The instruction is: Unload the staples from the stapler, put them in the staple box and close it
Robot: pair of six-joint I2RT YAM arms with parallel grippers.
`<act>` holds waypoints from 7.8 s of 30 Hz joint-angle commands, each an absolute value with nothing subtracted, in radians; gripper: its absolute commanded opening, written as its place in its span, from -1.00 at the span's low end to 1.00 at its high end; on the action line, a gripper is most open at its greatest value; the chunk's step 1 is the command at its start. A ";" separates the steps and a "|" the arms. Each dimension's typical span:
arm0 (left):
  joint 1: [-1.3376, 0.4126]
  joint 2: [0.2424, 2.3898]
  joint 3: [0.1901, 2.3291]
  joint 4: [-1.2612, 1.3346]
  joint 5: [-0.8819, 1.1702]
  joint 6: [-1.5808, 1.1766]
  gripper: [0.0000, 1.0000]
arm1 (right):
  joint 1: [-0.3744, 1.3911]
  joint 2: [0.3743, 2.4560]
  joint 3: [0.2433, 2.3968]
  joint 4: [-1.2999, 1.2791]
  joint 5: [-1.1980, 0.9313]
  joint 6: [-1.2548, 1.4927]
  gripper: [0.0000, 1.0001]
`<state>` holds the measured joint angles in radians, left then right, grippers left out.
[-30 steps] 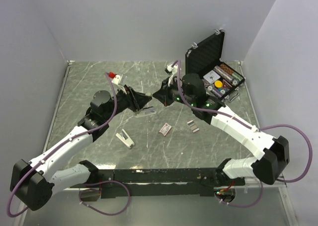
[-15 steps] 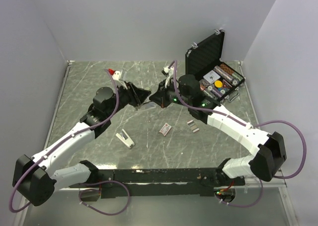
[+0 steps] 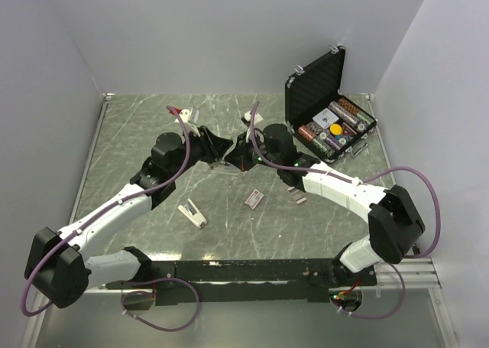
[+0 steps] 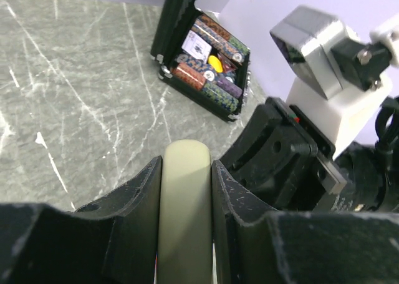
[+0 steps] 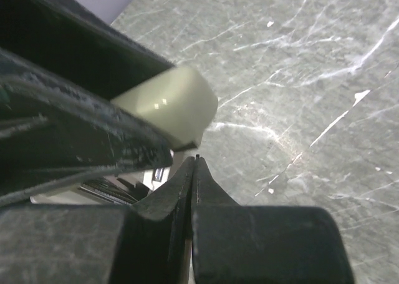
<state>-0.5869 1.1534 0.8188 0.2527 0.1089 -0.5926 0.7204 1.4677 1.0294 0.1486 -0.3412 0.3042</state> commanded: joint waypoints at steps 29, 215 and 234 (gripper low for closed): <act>-0.669 1.305 0.764 0.405 -0.247 -0.620 -0.99 | 0.726 1.612 0.884 0.503 -0.612 0.531 -1.00; -0.416 1.568 1.188 -0.330 -0.408 -0.635 0.21 | 0.670 1.200 0.805 -0.032 -0.296 0.353 -0.60; -0.423 0.913 0.692 -0.431 -0.201 -1.029 0.26 | 0.830 1.497 1.113 -0.184 -0.393 0.224 -0.04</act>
<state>-0.4217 1.0149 0.7288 -0.4110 -0.2203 -0.9089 0.7753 1.4162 1.0069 -0.1436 -0.3653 0.2768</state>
